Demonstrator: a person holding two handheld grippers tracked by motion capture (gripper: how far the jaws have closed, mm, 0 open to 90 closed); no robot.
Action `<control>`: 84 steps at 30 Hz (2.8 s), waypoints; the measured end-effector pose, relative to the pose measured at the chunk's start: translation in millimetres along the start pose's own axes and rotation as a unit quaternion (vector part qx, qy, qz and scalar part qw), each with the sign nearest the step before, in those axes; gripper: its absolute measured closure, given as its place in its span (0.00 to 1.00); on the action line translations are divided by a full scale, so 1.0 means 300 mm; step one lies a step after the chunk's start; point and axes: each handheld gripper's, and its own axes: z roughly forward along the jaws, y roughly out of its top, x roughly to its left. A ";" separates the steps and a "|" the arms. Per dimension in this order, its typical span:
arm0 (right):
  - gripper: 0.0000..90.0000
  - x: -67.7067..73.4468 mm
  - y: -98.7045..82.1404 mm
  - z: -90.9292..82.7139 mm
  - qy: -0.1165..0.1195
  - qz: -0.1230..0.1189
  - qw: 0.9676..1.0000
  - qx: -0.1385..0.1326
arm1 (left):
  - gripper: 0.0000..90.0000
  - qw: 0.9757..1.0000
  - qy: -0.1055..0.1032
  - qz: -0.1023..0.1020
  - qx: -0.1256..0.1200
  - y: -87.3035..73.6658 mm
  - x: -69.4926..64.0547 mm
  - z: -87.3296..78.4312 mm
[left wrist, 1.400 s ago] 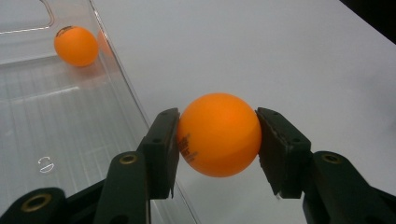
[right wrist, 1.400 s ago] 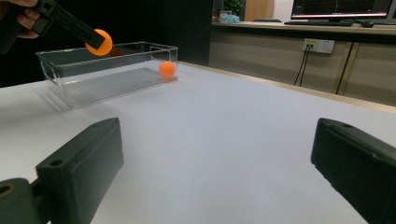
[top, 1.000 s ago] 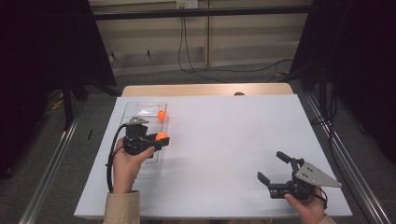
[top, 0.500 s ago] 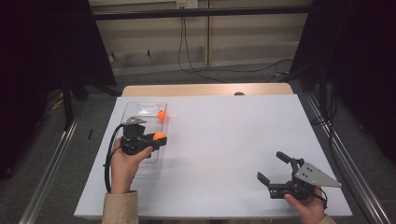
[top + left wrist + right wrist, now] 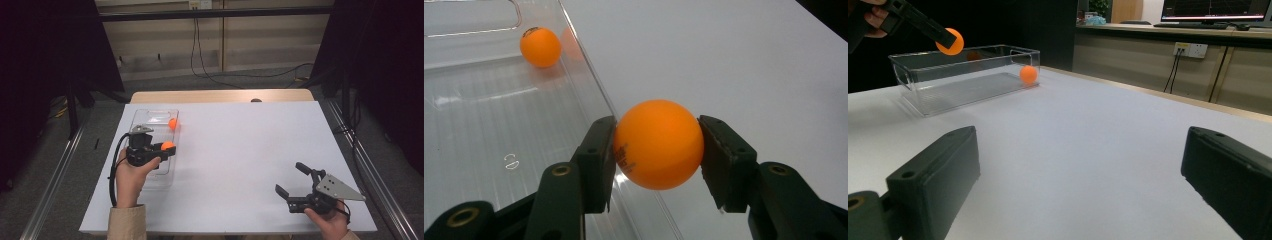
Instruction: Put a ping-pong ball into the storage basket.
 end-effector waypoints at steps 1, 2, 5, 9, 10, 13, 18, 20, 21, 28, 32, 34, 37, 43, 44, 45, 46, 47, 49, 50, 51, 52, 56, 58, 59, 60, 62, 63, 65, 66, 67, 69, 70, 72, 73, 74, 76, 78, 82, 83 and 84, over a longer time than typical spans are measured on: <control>0.02 0.002 0.000 0.001 -0.002 0.006 1.000 -0.002 | 0.57 1.000 0.001 0.001 0.000 0.000 0.001 -0.001; 0.02 0.002 0.000 0.003 -0.001 0.004 1.000 -0.003 | 0.57 1.000 0.002 0.000 0.000 -0.001 0.001 -0.001; 0.02 0.004 0.002 0.002 -0.002 0.000 1.000 -0.003 | 0.57 1.000 0.002 0.000 0.001 -0.002 0.003 -0.001; 0.02 0.004 0.001 0.003 -0.001 0.000 1.000 -0.001 | 0.57 1.000 0.006 -0.004 -0.002 -0.003 0.002 -0.003; 0.02 0.003 0.002 0.003 -0.001 0.000 1.000 -0.002 | 0.57 1.000 0.005 -0.001 -0.001 -0.004 0.006 -0.005; 0.02 0.003 0.002 0.002 -0.002 0.000 1.000 -0.002 | 0.57 1.000 0.007 -0.005 -0.003 -0.005 0.010 -0.009; 0.02 0.003 0.002 0.002 -0.002 -0.001 1.000 -0.002 | 0.57 1.000 0.009 -0.007 -0.005 -0.006 0.017 -0.017; 0.02 0.003 0.002 0.002 -0.002 -0.001 1.000 -0.002 | 0.57 1.000 0.013 -0.005 -0.004 -0.007 0.020 -0.017; 0.02 0.003 0.002 0.002 -0.002 -0.001 1.000 -0.003 | 0.57 1.000 0.013 -0.004 -0.004 -0.009 0.022 -0.016; 0.02 0.001 0.002 -0.001 0.000 0.001 1.000 -0.003 | 0.57 1.000 0.015 -0.006 -0.002 -0.015 0.037 -0.018; 0.02 0.002 0.002 0.000 -0.002 0.001 1.000 -0.004 | 0.57 1.000 0.019 -0.008 -0.004 -0.019 0.046 -0.020; 0.02 0.002 0.002 0.000 -0.002 0.001 1.000 -0.004 | 0.57 1.000 0.020 -0.015 -0.007 -0.020 0.046 -0.021; 0.02 0.000 0.001 0.000 0.000 -0.004 1.000 -0.002 | 0.57 1.000 0.024 -0.009 -0.005 -0.021 0.052 -0.027; 0.02 0.002 0.002 0.001 -0.001 0.000 1.000 -0.004 | 0.57 0.999 0.032 -0.011 -0.007 -0.024 0.058 -0.031; 0.02 0.002 0.002 0.001 -0.002 0.001 1.000 -0.004 | 0.57 0.999 0.031 -0.013 -0.008 -0.024 0.059 -0.032; 0.02 0.001 0.001 0.001 -0.001 -0.003 1.000 -0.003 | 0.57 0.999 0.030 -0.015 -0.007 -0.026 0.061 -0.031; 0.02 0.002 0.002 0.002 -0.003 -0.001 1.000 -0.005 | 0.57 0.999 0.033 -0.014 -0.007 -0.026 0.062 -0.030; 0.02 0.002 0.002 0.002 -0.002 -0.001 1.000 -0.005 | 0.57 0.999 0.034 -0.019 -0.010 -0.027 0.061 -0.029; 0.02 0.002 0.002 0.002 -0.002 0.000 1.000 -0.004 | 0.57 0.999 0.038 -0.016 -0.008 -0.028 0.065 -0.029; 0.02 0.001 0.001 0.001 -0.001 -0.003 1.000 -0.004 | 0.57 0.999 0.039 -0.015 -0.006 -0.029 0.066 -0.031; 0.02 0.001 0.002 0.001 -0.001 -0.001 1.000 -0.003 | 0.57 0.999 0.041 -0.015 -0.007 -0.030 0.068 -0.030; 0.02 0.001 0.002 0.001 0.000 -0.002 1.000 -0.004 | 0.57 0.999 0.040 -0.014 -0.008 -0.030 0.071 -0.030; 0.02 0.003 0.002 0.002 -0.001 0.000 1.000 -0.004 | 0.57 0.999 0.046 -0.015 -0.008 -0.034 0.074 -0.027; 0.02 0.003 0.002 0.002 -0.001 0.000 1.000 -0.004 | 0.57 0.999 0.048 -0.015 -0.005 -0.036 0.076 -0.025; 0.02 0.003 0.002 0.002 -0.001 0.000 1.000 -0.004 | 0.57 0.999 0.048 -0.016 -0.006 -0.036 0.077 -0.024; 0.02 0.003 0.002 0.002 -0.001 0.001 1.000 -0.004 | 0.57 0.999 0.048 -0.014 -0.004 -0.036 0.077 -0.024; 0.02 0.002 0.002 0.001 0.000 -0.001 1.000 -0.004 | 0.57 0.999 0.052 -0.014 -0.006 -0.037 0.077 -0.023; 0.02 0.003 0.002 0.002 -0.001 0.001 1.000 -0.004 | 0.57 0.998 0.054 -0.012 -0.004 -0.037 0.079 -0.024; 0.02 0.003 0.002 0.002 0.000 0.000 1.000 -0.004 | 0.57 0.998 0.055 -0.014 -0.006 -0.039 0.081 -0.022; 0.02 0.003 0.002 0.002 0.000 -0.001 1.000 -0.004 | 0.57 0.998 0.054 -0.015 -0.005 -0.040 0.083 -0.021; 0.02 0.003 0.002 0.002 -0.001 0.000 1.000 -0.004 | 0.57 0.998 0.056 -0.016 -0.006 -0.041 0.084 -0.019; 0.02 0.003 0.002 0.002 -0.001 0.000 1.000 -0.004 | 0.57 0.998 0.061 -0.016 -0.004 -0.044 0.089 -0.017; 0.02 0.003 0.002 0.002 0.000 -0.001 1.000 -0.004 | 0.57 0.998 0.063 -0.017 -0.004 -0.046 0.091 -0.016; 0.02 0.003 0.002 0.002 -0.001 -0.002 1.000 -0.003 | 0.57 0.998 0.065 -0.018 -0.003 -0.047 0.093 -0.015; 0.02 0.003 0.002 0.002 0.000 -0.002 1.000 -0.003 | 0.57 0.997 0.068 -0.019 -0.006 -0.048 0.092 -0.013; 0.02 0.003 0.002 0.002 -0.001 -0.002 1.000 -0.003 | 0.57 0.997 0.068 -0.019 -0.006 -0.048 0.092 -0.013; 0.02 0.003 0.002 0.002 -0.001 -0.002 1.000 -0.003 | 0.57 0.997 0.071 -0.015 -0.003 -0.048 0.094 -0.013; 0.02 0.004 0.002 0.002 -0.001 -0.002 1.000 -0.003 | 0.57 0.997 0.071 -0.014 -0.001 -0.050 0.094 -0.010; 0.02 0.004 0.003 0.002 0.000 -0.002 1.000 -0.003 | 0.57 0.997 0.074 -0.013 0.004 -0.053 0.098 -0.004; 0.02 0.004 0.003 0.002 0.000 -0.001 1.000 -0.003 | 0.57 0.997 0.075 -0.018 0.002 -0.054 0.097 -0.001; 0.02 0.004 0.003 0.002 0.000 -0.001 1.000 -0.003 | 0.57 0.997 0.077 -0.016 0.003 -0.054 0.098 0.000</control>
